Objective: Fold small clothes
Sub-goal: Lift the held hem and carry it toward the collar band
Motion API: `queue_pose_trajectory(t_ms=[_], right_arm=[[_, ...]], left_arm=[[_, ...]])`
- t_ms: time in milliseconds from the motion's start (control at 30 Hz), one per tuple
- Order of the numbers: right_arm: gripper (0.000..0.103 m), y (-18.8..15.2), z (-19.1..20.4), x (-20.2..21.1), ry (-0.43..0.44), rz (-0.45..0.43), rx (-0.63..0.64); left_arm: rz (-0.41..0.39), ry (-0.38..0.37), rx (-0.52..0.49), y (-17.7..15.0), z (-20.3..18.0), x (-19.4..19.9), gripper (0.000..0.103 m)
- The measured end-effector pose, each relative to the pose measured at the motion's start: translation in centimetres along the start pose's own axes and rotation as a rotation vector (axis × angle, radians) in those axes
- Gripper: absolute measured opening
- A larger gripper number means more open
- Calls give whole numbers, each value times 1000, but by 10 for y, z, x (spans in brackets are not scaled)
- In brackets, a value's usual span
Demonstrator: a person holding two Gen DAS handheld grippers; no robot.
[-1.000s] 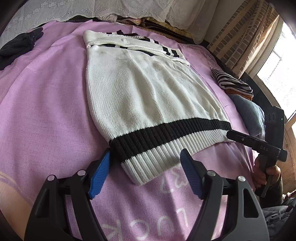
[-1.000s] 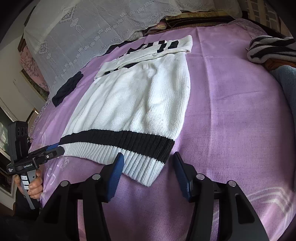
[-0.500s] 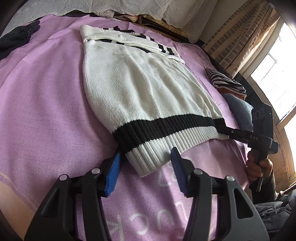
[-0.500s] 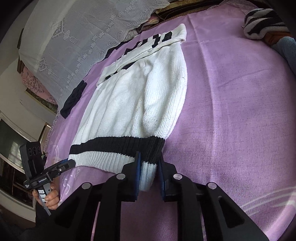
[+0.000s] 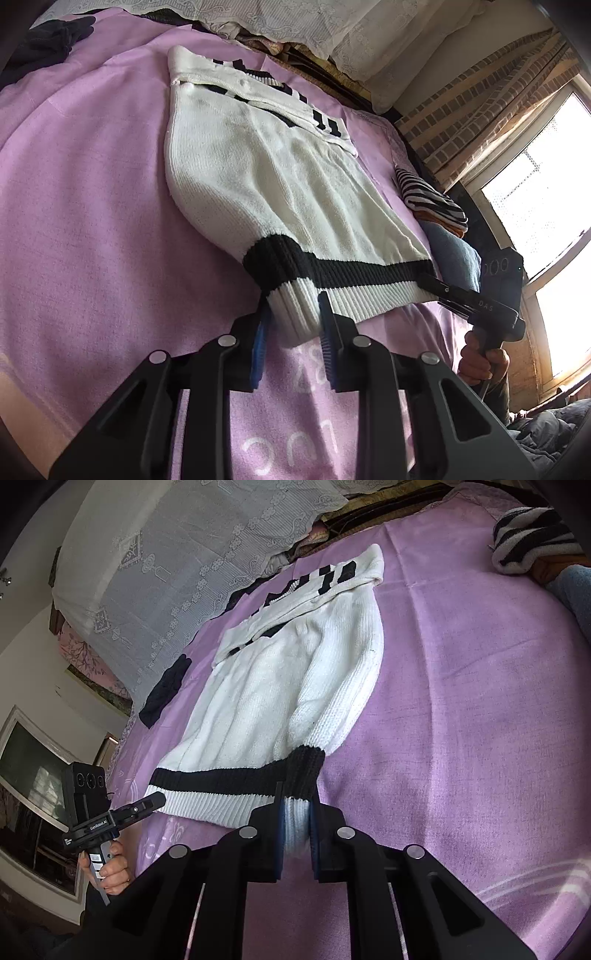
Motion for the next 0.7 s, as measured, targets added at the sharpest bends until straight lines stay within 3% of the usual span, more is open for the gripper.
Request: queue_pose_trajectory(t_ms=[267,467,700], right_arm=[[11,50,17,24,80,-72,49],[11,123,23,28,85,-148,50],[11,213,13,6,113,-188,-25]], left_arm=[[-113,94,-83,57,-28,31,22],[-190,163,-110,131,-40,37,22],[-249,232,-77,212,-25,26,22]])
Point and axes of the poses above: each gripper's, at about its wrist camera, not at the fingertips, and x roughly against the way its jaws point, z to its left, y to its top, the point moved 1 cm from there along -x, roughly the way its jaws point, and after that the axes turned 14 degrees about z, right-handed, at the moved point
